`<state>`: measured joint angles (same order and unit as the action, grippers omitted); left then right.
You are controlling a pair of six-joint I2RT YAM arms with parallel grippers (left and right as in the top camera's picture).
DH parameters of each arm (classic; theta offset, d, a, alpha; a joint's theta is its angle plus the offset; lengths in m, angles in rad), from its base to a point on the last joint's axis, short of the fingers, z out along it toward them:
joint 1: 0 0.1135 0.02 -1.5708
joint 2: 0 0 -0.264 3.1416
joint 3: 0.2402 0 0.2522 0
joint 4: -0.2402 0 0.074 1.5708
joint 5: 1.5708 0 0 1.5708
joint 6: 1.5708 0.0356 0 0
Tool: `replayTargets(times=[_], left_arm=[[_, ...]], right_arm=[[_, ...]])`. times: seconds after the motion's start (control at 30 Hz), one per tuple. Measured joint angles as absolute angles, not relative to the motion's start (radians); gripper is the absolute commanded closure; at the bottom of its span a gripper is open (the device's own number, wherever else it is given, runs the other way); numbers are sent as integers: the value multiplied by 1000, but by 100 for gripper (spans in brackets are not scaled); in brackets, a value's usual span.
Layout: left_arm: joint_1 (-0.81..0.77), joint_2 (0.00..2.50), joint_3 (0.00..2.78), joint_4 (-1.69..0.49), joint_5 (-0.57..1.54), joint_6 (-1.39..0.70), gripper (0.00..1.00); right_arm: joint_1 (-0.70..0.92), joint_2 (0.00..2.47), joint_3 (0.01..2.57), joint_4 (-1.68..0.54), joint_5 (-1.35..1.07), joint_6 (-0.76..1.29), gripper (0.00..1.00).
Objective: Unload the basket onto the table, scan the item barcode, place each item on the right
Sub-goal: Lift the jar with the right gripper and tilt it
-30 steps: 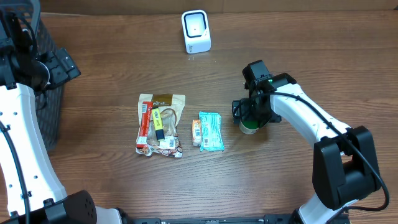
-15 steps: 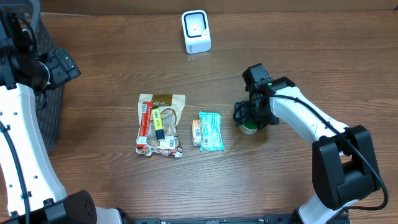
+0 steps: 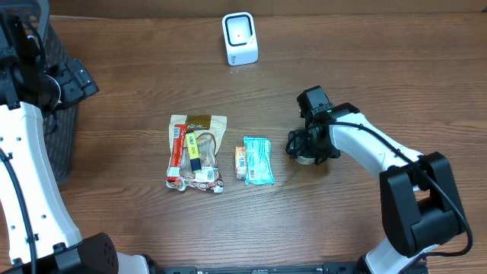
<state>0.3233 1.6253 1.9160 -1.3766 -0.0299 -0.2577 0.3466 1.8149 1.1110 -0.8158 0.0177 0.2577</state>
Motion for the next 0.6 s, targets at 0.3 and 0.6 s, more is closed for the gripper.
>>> replayTargets(times=[0.3,0.6], left_arm=[[323,1625,1916,-1377,-30,-258,0],[323,1625,1916,-1377,-30,-258,0]], right_arm=[[347,1814,1110,-807,15,260,34],[348,1813,1120,-842,19,261,50]])
